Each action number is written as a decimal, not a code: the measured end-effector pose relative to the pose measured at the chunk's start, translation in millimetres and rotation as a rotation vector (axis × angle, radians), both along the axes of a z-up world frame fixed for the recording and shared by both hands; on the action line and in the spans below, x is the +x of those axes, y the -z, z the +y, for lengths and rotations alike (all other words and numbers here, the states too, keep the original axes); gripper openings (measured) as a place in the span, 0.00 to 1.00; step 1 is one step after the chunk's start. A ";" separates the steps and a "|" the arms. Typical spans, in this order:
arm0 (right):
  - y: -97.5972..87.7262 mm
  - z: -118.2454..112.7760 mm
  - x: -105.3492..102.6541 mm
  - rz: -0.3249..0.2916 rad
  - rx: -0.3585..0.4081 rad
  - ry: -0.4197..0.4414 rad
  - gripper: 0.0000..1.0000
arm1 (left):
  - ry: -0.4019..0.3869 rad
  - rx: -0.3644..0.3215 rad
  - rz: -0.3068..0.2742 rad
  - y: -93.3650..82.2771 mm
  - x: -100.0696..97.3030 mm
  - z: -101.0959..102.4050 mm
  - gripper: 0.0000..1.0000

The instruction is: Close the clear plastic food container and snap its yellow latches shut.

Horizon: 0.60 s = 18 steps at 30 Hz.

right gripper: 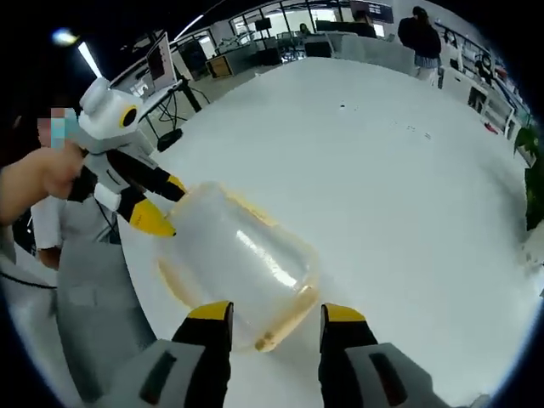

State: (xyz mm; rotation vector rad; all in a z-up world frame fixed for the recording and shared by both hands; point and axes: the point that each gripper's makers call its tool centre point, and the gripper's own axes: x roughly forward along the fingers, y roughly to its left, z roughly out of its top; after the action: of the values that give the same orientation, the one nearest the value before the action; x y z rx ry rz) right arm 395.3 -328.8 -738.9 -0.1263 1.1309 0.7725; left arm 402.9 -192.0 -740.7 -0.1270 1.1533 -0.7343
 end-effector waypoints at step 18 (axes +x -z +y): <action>2.3 7.9 -3.0 0.036 0.001 0.003 0.42 | -0.031 -0.011 0.012 4.2 -0.4 -6.7 0.41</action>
State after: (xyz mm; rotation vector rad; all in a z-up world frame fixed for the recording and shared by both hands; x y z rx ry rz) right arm 392.3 -320.8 -741.2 -0.1104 1.1651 0.7749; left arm 402.5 -198.7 -744.9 -0.1590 1.1568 -0.7133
